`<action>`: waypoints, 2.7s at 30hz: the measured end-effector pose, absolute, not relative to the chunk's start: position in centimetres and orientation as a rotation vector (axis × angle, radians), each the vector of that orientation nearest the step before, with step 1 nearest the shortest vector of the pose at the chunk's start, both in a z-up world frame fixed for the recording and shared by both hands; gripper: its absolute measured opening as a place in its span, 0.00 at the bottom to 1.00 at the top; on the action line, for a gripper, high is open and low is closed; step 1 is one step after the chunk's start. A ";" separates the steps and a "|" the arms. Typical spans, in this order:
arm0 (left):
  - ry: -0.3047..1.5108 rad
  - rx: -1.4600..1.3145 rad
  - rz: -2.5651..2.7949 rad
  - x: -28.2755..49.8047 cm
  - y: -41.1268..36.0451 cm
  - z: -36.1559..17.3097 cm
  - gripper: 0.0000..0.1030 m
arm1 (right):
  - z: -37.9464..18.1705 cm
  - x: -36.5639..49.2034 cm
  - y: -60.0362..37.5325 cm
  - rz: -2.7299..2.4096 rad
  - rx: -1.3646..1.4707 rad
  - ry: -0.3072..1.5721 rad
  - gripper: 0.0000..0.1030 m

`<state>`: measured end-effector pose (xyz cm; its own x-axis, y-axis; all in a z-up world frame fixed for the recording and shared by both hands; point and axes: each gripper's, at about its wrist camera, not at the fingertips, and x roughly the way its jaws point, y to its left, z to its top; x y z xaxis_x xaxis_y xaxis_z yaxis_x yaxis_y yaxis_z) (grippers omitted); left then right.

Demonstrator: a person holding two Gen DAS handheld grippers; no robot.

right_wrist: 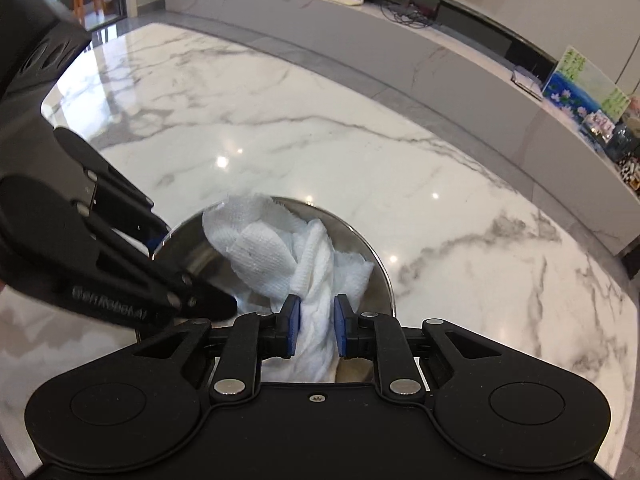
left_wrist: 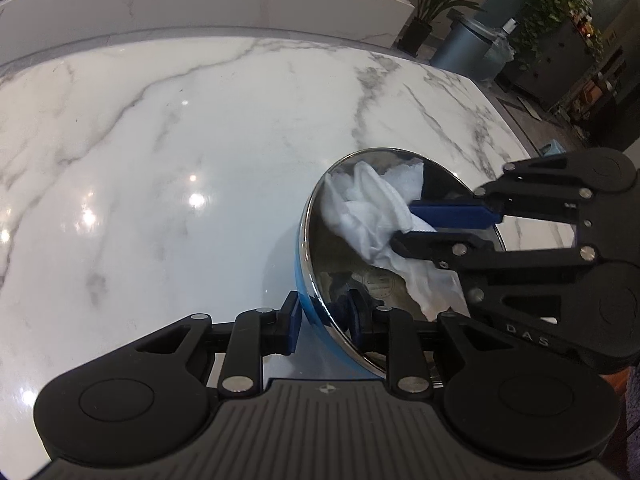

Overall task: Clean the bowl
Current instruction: 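Rub the cloth along the bowl's steel wall with the right gripper while the left gripper holds the rim, then wipe the bowl interior again with the right gripper while the left gripper holds the rim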

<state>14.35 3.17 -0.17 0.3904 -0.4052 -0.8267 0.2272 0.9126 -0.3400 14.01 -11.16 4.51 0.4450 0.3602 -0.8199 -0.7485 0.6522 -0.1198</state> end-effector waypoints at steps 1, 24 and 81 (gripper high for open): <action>1.099 -0.182 -0.406 14.4 3.2 -0.2 0.22 | 4.4 14.2 -11.2 0.734 -0.497 0.862 0.13; 1.092 -0.141 -0.433 14.4 3.1 -0.3 0.24 | 3.6 15.5 -11.0 0.814 -0.341 0.918 0.11; 1.113 -0.258 -0.331 13.3 4.2 2.3 0.20 | 3.3 13.4 -9.5 0.793 -0.590 0.918 0.09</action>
